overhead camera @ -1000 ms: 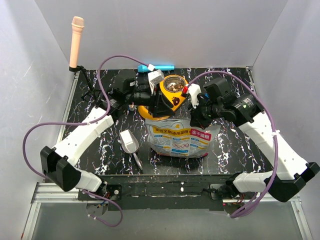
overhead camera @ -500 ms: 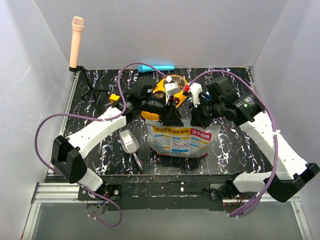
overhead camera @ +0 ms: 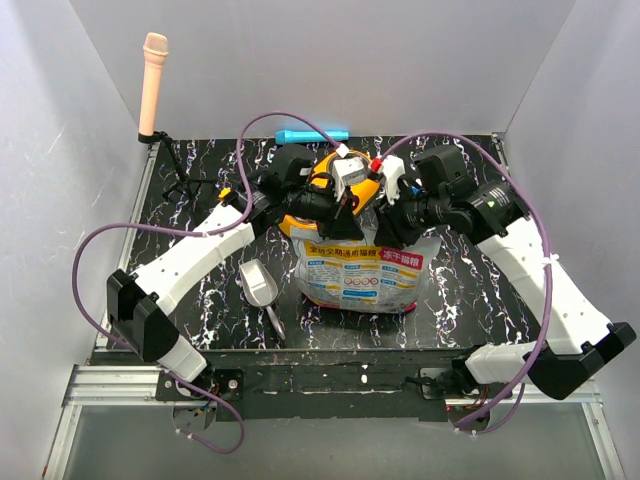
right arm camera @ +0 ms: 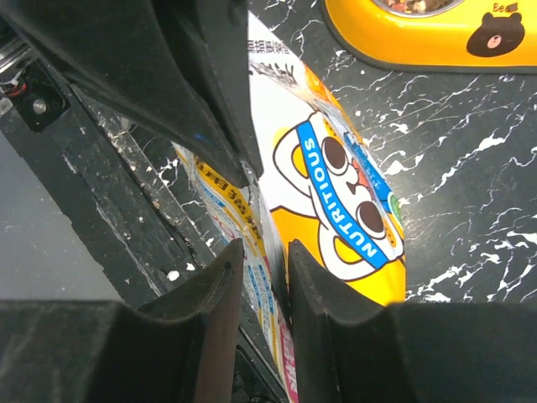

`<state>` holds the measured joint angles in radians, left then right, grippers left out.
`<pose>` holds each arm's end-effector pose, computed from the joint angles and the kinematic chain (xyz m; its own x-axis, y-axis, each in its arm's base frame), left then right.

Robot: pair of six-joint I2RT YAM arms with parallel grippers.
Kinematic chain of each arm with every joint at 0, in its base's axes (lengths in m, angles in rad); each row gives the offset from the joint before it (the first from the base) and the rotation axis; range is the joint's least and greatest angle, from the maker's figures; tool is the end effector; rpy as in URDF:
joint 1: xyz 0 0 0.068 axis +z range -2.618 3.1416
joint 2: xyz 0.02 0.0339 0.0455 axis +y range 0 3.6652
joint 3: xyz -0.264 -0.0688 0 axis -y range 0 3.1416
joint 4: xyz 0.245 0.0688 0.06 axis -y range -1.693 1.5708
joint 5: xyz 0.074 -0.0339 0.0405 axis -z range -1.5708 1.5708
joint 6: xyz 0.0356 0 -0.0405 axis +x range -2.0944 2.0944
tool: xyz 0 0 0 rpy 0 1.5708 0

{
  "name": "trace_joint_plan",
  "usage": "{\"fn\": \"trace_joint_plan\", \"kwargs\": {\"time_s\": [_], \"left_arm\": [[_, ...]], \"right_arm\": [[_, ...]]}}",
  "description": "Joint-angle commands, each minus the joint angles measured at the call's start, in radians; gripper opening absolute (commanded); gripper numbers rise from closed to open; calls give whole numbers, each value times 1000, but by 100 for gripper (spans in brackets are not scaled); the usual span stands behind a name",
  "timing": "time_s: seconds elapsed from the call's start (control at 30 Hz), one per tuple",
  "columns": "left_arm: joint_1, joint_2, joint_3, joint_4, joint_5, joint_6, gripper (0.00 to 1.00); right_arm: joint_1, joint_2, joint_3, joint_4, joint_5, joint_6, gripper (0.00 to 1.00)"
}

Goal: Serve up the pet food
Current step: Close the pet food bag at the center of the board.

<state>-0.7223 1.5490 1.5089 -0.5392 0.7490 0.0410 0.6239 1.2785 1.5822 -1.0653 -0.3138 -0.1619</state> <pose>0.2430 -0.2464 0.3728 -0.3730 0.3687 -0.8514 0.9278 0.1578 -0.3381 0.1866 0.1479 0.4224 -0.4340 -0.5013 -0.7486 -0.8176 0.5681 0.0936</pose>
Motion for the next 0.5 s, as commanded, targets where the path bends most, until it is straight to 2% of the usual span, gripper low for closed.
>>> {"fn": "trace_joint_plan", "kwargs": {"time_s": [0.0, 0.07, 0.1, 0.17, 0.3, 0.37, 0.47], "left_arm": [[24, -7, 108, -28, -74, -3, 0], [32, -13, 120, -30, -66, 0, 0], [34, -12, 137, -39, -69, 5, 0], [35, -20, 158, -56, -94, 16, 0], [34, -90, 105, -4, -284, 34, 0], [34, -150, 3, 118, -335, 68, 0], [34, -184, -136, 350, -332, 124, 0]], "right_arm": [[13, 62, 71, 80, -38, -10, 34], [13, 99, 88, 71, -2, -27, 31], [13, 110, 90, 82, 31, -28, 25], [11, 127, 99, 103, 95, -27, 2], [-12, 153, 130, 165, 309, 21, 1], [-10, 113, 60, 291, 390, 1, 1], [-6, 58, -63, 520, 455, -71, 1]]}}
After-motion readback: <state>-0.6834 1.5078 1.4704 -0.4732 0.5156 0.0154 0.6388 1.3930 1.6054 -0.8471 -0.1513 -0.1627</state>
